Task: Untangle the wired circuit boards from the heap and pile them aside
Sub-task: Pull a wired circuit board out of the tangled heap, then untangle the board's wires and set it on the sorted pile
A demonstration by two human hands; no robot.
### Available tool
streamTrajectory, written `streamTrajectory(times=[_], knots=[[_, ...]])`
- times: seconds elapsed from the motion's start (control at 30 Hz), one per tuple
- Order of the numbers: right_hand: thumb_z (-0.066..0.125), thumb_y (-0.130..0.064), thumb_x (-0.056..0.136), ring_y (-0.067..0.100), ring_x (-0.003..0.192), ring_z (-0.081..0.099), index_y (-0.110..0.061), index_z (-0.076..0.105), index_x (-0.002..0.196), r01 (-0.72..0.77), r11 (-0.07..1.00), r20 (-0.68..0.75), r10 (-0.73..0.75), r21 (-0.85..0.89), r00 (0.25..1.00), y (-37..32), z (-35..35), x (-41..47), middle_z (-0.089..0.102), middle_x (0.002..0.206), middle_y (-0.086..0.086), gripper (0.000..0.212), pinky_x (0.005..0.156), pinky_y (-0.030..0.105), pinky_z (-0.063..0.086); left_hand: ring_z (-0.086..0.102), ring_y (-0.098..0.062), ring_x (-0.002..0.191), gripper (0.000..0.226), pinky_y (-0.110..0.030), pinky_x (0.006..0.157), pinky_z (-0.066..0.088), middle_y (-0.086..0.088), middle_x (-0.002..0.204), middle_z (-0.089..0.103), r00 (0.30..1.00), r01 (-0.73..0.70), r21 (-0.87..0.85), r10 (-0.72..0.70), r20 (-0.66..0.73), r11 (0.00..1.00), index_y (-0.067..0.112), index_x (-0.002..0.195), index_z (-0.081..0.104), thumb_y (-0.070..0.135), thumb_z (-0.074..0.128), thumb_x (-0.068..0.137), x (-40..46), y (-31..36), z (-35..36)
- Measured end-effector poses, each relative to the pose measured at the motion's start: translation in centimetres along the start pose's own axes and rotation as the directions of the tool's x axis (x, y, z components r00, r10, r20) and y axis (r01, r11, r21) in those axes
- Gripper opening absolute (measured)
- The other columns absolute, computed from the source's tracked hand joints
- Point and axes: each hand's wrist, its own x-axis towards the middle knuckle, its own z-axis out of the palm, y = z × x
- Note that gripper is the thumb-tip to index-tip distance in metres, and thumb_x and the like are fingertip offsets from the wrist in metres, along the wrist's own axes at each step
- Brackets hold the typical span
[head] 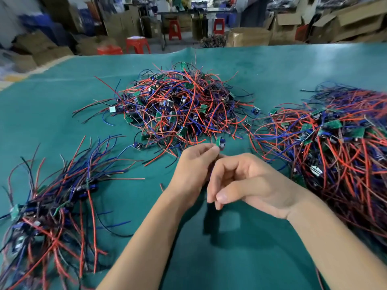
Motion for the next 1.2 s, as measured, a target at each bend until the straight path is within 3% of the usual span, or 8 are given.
streamTrajectory(times=[0.13,0.23,0.3,0.37,0.6,0.7,1.0,1.2], knots=[[0.073,-0.013,0.08,0.026,0.066,0.065,-0.006,0.074,0.09,-0.073,0.994,0.069,0.068,0.079,0.995,0.0,-0.1,0.2,0.073,0.084,0.021,0.012,0.067,0.031,0.056,0.06,-0.013,0.06,0.007,-0.022,0.057,0.051,-0.001,0.07,0.069,0.999,0.02,-0.048,-0.018,0.044,0.999,0.008,0.093,0.065,0.008,0.059,0.097,0.1,0.0,-0.1],[0.074,-0.022,0.084,0.02,0.052,0.059,-0.015,0.073,0.073,-0.062,0.997,-0.287,0.071,0.041,0.955,0.2,-0.6,0.6,0.067,0.069,0.017,0.014,0.046,0.025,0.045,0.062,-0.016,0.065,0.013,-0.022,0.06,0.053,-0.007,0.078,0.07,0.998,-0.007,-0.082,0.012,0.062,0.997,0.005,0.098,0.064,-0.004,0.057,0.094,0.0,-0.1,0.0],[0.076,-0.021,0.088,0.017,0.045,0.053,-0.015,0.069,0.065,-0.079,0.994,-0.586,0.023,-0.07,0.81,0.9,-1.3,0.7,0.06,0.062,0.013,0.025,0.039,0.024,0.037,0.066,-0.018,0.067,0.015,-0.023,0.062,0.055,-0.009,0.08,0.071,0.996,-0.018,-0.124,0.029,0.085,0.992,0.004,0.099,0.063,-0.007,0.054,0.095,-0.1,0.0,-0.1],[0.075,-0.023,0.091,0.016,0.047,0.054,-0.01,0.069,0.075,-0.118,0.97,-0.72,-0.073,-0.212,0.69,1.4,-1.6,0.9,0.063,0.063,0.011,0.022,0.04,0.028,0.04,0.068,-0.017,0.071,0.015,-0.022,0.064,0.056,-0.007,0.08,0.072,0.996,-0.032,-0.112,0.042,0.083,0.993,0.007,0.097,0.064,-0.006,0.056,0.095,-0.2,0.0,-0.1],[0.078,-0.015,0.089,0.014,0.057,0.063,-0.016,0.074,0.085,-0.042,0.967,-0.752,-0.167,-0.25,0.637,1.7,-1.4,1.2,0.071,0.067,0.003,0.005,0.046,0.026,0.048,0.065,-0.015,0.065,0.011,-0.02,0.061,0.053,-0.009,0.075,0.07,0.993,-0.045,-0.049,0.05,0.111,0.998,0.004,0.093,0.065,-0.007,0.062,0.09,-0.4,0.1,-0.1],[0.074,-0.001,0.089,0.009,0.056,0.062,-0.016,0.076,0.089,0.009,0.977,-0.726,-0.166,-0.214,0.667,1.3,-1.5,1.1,0.072,0.069,0.001,0.015,0.047,0.022,0.049,0.063,-0.016,0.064,0.01,-0.021,0.058,0.05,-0.02,0.084,0.067,0.993,-0.024,-0.025,0.027,0.115,0.999,0.002,0.094,0.063,-0.006,0.064,0.088,-0.5,0.3,0.0],[0.077,-0.005,0.085,0.016,0.053,0.058,-0.006,0.073,0.078,0.075,0.995,-0.719,0.0,0.072,0.695,0.3,-1.5,0.9,0.063,0.068,0.01,0.008,0.046,0.023,0.047,0.061,-0.013,0.062,0.004,-0.02,0.056,0.044,-0.01,0.081,0.07,0.984,-0.01,0.008,0.009,0.176,1.0,0.005,0.092,0.066,0.004,0.063,0.093,-0.6,0.5,-0.3],[0.08,-0.004,0.078,0.013,0.052,0.055,-0.001,0.075,0.086,0.106,0.983,-0.748,0.041,0.148,0.662,0.0,-1.9,0.7,0.064,0.068,0.002,0.01,0.045,0.021,0.044,0.059,-0.01,0.056,0.015,-0.017,0.051,0.043,-0.004,0.072,0.07,0.979,-0.021,0.07,0.006,0.204,0.997,0.011,0.082,0.066,0.011,0.061,0.096,-0.8,0.4,-0.1]])
